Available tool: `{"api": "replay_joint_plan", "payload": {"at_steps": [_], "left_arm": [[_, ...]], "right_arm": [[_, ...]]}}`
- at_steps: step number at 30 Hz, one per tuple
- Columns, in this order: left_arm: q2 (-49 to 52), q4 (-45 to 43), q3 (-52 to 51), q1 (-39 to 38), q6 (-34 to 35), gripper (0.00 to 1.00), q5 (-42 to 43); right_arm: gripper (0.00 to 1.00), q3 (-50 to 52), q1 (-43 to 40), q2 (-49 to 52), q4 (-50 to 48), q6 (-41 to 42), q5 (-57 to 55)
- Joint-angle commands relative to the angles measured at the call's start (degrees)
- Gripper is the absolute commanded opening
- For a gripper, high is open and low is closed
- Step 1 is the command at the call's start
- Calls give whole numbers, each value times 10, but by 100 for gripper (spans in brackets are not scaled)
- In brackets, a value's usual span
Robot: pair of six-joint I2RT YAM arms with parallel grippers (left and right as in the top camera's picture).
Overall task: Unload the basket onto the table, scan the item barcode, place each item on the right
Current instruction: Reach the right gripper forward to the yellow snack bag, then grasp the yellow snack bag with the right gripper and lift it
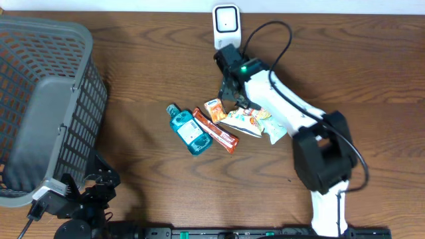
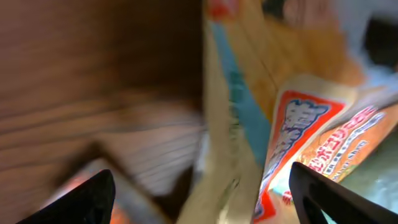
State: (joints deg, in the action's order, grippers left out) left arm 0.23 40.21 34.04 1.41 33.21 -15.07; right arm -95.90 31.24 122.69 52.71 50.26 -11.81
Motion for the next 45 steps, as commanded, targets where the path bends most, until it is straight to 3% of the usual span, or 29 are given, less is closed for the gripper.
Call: {"api": "replay_joint_plan", "payload": {"at_steps": [1,6,11,14,17,19,20,23,26,33,37,39,42,45], "left_arm": [[-1,-4,-1,2,1,98,24],[-1,-53,3,1,-8,98,52],[0,-146,25,1,-142,98,192],[0,-159,34,1,-184,98,244],[2,-142,34,1,-194,98,303],[9,-118,34,1,-209,98,355],[16,-106,34,1,-219,98,381],[43,-74,34,1,-247,98,445],[83,-54,31,1,-249,98,458],[177,-55,25,1,-249,98,455],[220,-50,25,1,-243,98,461],[229,-49,25,1,-258,98,484],[219,-55,25,1,-355,98,534],[195,-62,25,1,-362,98,534]], "right_arm": [[84,-10,-2,30,9,42,-22],[85,-10,-1,38,9,41,-22],[83,-10,-4,38,12,41,-18],[62,-10,-6,38,14,41,-4],[33,-9,-6,39,16,42,1],[8,-9,-4,39,16,42,1],[1,-9,-4,39,15,41,1],[1,-19,-9,30,15,16,10],[1,-37,-25,6,16,-53,61],[1,-42,-102,-70,38,-258,424],[1,-42,-155,-85,110,-398,668],[1,-41,-173,-85,156,-442,729],[1,-39,-194,-85,245,-491,781],[1,-39,-201,-85,315,-520,811]]}}
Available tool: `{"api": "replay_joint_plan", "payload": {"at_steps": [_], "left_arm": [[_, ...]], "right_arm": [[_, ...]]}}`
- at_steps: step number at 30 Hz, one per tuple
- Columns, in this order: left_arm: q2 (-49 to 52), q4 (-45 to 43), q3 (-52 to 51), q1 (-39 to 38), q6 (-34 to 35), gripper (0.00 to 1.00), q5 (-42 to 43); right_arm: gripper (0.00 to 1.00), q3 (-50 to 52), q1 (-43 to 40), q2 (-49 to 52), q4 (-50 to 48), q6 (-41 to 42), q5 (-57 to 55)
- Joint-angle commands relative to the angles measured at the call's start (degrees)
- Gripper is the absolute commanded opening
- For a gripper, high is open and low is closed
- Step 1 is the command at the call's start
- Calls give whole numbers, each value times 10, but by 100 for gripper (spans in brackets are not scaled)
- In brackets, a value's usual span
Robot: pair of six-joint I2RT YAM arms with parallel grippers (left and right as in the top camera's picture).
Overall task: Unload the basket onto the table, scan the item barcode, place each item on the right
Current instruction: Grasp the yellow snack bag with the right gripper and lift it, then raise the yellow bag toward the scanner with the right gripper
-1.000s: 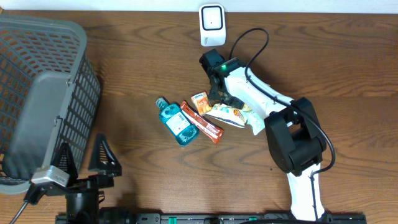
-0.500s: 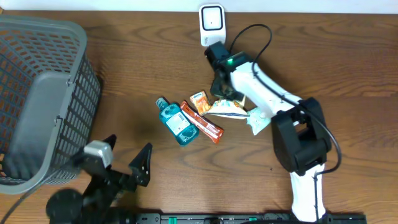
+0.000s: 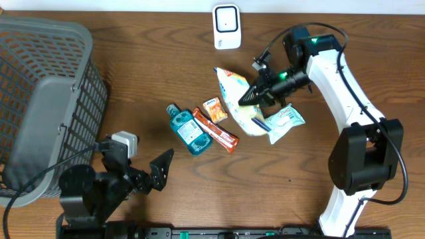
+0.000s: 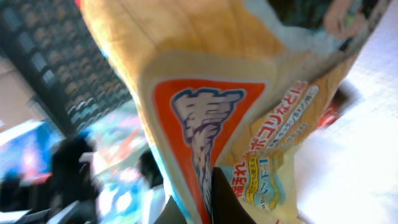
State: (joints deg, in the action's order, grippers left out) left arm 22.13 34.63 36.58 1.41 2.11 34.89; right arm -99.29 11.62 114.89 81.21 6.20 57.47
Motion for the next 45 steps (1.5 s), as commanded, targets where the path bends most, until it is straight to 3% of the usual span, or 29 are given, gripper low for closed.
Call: {"api": "replay_joint_plan", "payload": {"at_steps": [1,7,15,19,28,38,45], "left_arm": [[-38,-7,0,1,-54,98,34],[-122,1,0,1,-88,98,32],[-198,27,-12,1,-71,98,3],[-210,10,-40,1,2,98,-93],[-210,-149,-191,1,96,98,-101],[-210,-175,-223,1,107,98,-101],[-208,-137,-223,1,107,98,-101]], "right_arm": [[1,-5,-7,-7,59,-92,127],[1,-5,-7,-7,108,-110,147],[1,-5,-7,-7,154,-105,147],[1,-5,-7,-7,163,8,145],[2,-5,1,-7,163,280,106],[1,-5,12,-7,163,316,106],[2,-5,12,-7,163,317,106]]}}
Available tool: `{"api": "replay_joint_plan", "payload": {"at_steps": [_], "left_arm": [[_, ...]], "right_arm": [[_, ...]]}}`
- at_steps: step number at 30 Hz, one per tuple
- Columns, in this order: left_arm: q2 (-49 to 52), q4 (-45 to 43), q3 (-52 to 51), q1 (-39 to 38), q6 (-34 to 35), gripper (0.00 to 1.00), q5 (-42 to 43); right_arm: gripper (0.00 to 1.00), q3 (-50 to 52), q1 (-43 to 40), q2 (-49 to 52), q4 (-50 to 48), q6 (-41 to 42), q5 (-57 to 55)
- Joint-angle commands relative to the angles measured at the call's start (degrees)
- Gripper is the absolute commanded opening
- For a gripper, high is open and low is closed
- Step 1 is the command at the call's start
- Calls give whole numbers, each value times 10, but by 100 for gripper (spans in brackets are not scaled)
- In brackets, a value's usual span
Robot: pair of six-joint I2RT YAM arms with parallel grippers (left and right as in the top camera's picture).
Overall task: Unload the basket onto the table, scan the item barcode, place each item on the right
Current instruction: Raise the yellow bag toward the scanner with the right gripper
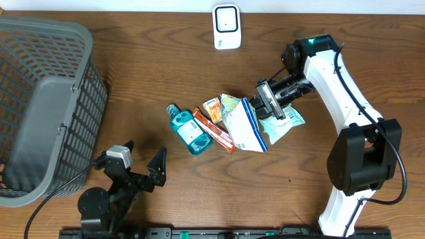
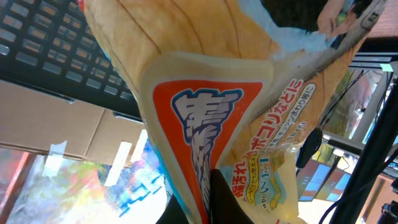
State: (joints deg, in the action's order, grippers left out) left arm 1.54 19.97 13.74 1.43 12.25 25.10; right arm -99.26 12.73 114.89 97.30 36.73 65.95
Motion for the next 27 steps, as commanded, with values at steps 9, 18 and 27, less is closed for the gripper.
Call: {"api": "replay_joint_plan", "payload": {"at_steps": [9,18,27], "left_arm": [[-2,102,6,1,5,98,-3],[-2,228,6,1,5,98,-3],[-2,280,6,1,5,98,-3]], "right_arm": [[2,-5,1,-7,2,12,21],[2,-5,0,-7,2,151,70],[1,-5,-21,-7,-120,-71,79]]}}
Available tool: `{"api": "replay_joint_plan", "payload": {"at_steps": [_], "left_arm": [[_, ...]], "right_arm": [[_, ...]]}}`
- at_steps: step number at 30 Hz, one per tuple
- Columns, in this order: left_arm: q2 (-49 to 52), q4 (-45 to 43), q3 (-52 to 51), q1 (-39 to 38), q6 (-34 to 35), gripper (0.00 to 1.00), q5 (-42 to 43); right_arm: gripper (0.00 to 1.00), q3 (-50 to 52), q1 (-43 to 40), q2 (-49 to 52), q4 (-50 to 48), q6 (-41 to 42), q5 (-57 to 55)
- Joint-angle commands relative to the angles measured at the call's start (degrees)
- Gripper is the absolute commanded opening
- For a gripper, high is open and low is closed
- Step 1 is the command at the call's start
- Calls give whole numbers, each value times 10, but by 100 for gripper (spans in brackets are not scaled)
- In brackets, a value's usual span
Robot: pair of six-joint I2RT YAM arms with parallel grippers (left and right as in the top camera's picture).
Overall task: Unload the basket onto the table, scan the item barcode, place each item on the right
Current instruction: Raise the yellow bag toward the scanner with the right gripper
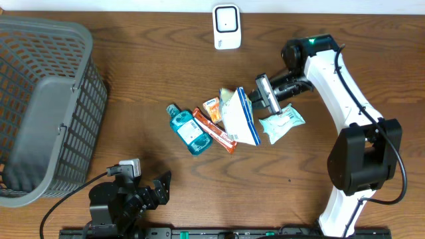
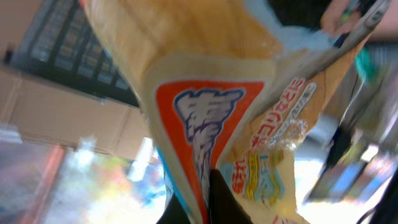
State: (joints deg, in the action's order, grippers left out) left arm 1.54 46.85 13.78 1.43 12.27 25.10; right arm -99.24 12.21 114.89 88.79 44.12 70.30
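Note:
My right gripper is shut on an orange, white and blue refill pouch, holding it off the table above the pile of items. In the right wrist view the pouch fills the frame, pinched between my dark fingertips of the right gripper at the bottom edge. The white scanner stands at the table's far edge, up and left of the pouch. My left gripper sits low at the front edge; its jaws are too small to read.
A blue mouthwash bottle, an orange-red bar, a small orange packet and a white-teal packet lie mid-table. A grey mesh basket fills the left side.
The pouch has tilted and shifted slightly up and left in my right gripper. The left arm has drawn back lower toward the front edge.
My right gripper was open down at the pile, around the pouch. Then it was shut on the pouch and held it raised to the right of the scanner. Later the pouch hung over the pile with its white-blue side up, and now it sits slightly further left.

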Motion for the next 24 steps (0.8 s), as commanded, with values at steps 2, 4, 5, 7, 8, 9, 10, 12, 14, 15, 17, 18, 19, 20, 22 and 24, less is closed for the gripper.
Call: {"api": "replay_joint_plan", "payload": {"at_steps": [2,4,5,7,8,9,10,12,14,15,17,18,19,20,22,24], "left_arm": [[-2,11,5,1,5,98,-3],[-2,11,5,1,5,98,-3],[-2,11,5,1,5,98,-3],[-2,11,5,1,5,98,-3],[-2,11,5,1,5,98,-3],[-2,11,5,1,5,98,-3],[-2,11,5,1,5,98,-3],[-2,11,5,1,5,98,-3],[-2,11,5,1,5,98,-3],[-2,11,5,1,5,98,-3],[-2,11,5,1,5,98,-3],[-2,11,5,1,5,98,-3],[-2,11,5,1,5,98,-3],[-2,11,5,1,5,98,-3],[-2,11,5,1,5,98,-3],[-2,11,5,1,5,98,-3]], "right_arm": [[1,-5,-21,-7,-40,-229,36],[1,-5,-28,-7,-41,-312,33],[1,-5,-32,-7,-45,-340,26],[1,-5,-40,-10,-49,-357,-26],[1,-5,-42,-13,-58,-352,-61],[1,-5,-44,-19,-77,-338,-99],[1,-5,-45,-25,-107,-301,-151],[1,-5,-43,-41,-166,-190,-287],[1,-5,-27,-66,-254,-28,-526],[1,-5,-20,-69,-278,-5,-569],[1,-5,-3,-71,-349,23,-626],[1,-5,10,-67,-409,12,-641],[1,-5,19,-62,-452,-10,-647],[1,-5,26,-59,-485,-31,-649],[1,-5,39,-47,-570,-55,-648],[1,-5,48,-35,-628,-65,-648]]}}
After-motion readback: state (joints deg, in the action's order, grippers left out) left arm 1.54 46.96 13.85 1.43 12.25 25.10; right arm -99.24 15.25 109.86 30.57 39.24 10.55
